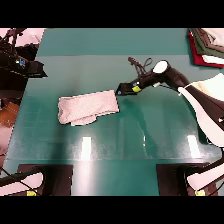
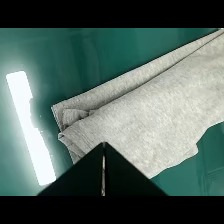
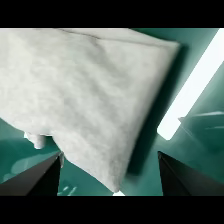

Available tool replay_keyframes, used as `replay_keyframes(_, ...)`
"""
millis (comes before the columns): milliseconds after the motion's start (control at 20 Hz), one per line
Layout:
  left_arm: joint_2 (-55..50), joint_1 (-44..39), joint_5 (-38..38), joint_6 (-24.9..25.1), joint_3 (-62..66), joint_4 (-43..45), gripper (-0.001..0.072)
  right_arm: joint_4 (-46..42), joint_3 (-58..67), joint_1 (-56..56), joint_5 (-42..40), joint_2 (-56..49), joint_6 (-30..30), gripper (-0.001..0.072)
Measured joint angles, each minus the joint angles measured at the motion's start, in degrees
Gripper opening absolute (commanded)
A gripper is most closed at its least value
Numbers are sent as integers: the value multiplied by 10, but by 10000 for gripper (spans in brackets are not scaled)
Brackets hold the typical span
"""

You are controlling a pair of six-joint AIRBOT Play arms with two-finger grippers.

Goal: Fold the shirts.

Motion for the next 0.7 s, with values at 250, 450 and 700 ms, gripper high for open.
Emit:
replay_keyframes(250,0,0,3,2,0,-2,25,62,-35,-2,-9,-37,4,639)
replay_keyframes(450,0,0,3,2,-1,-2,26,109,8,34,-10,-90,5,570)
replay_keyframes(700,0,0,-1,2,-1,-2,26,152,79,81,-12,-148,5,16)
